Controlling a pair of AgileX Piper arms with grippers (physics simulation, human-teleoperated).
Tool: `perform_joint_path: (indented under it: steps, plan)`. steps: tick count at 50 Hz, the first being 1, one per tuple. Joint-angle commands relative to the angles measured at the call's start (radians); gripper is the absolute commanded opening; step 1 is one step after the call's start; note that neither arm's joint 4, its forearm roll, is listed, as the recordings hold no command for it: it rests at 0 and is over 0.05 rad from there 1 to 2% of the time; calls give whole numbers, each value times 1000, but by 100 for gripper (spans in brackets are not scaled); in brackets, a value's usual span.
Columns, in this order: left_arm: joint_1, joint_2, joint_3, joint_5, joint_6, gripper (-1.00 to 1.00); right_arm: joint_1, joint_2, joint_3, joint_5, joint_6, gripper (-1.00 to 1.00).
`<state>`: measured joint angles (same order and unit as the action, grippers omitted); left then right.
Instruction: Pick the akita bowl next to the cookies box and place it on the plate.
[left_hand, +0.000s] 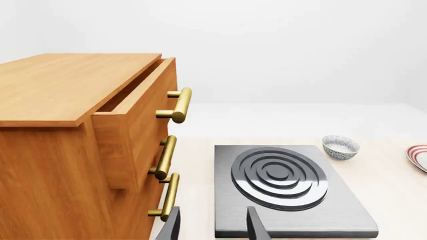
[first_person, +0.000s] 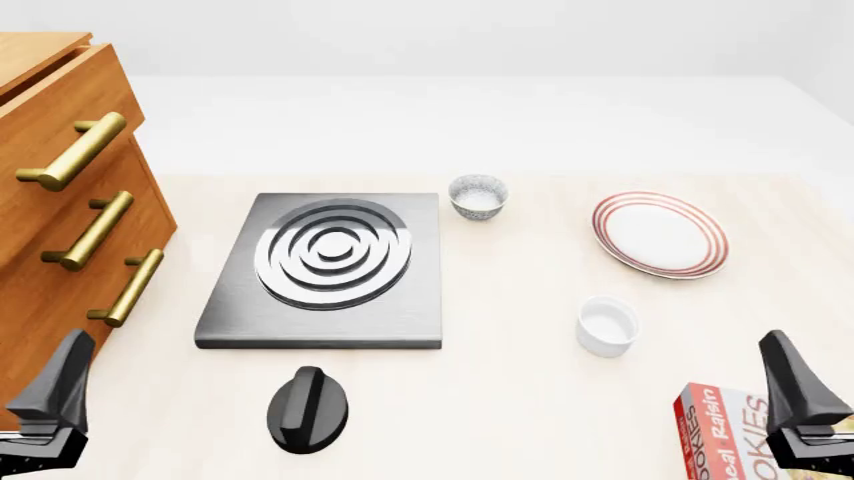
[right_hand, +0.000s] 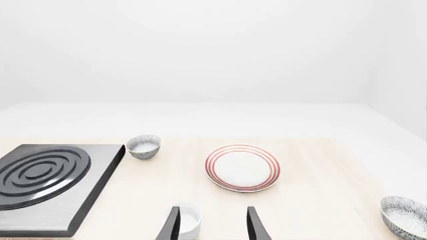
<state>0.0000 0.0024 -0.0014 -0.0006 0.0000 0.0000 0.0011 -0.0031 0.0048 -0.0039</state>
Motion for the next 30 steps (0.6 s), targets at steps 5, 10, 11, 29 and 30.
perform_joint_path:
  steps: [5, 10, 11, 29, 30]
  plan:
    - [0, 5, -3, -1, 0, 100, 17, 23, -109, 137, 44, 100]
    - [0, 5, -3, -1, 0, 100, -37, 35, -247, 259, 46, 100]
    - [0, 5, -3, -1, 0, 100, -50, 46, -278, 284, 37, 100]
    - [0, 5, -3, -1, 0, 100, -275, 353, -894, 566, -30, 100]
    - [0, 5, -3, -1, 0, 100, -275, 354, -895, 566, -30, 100]
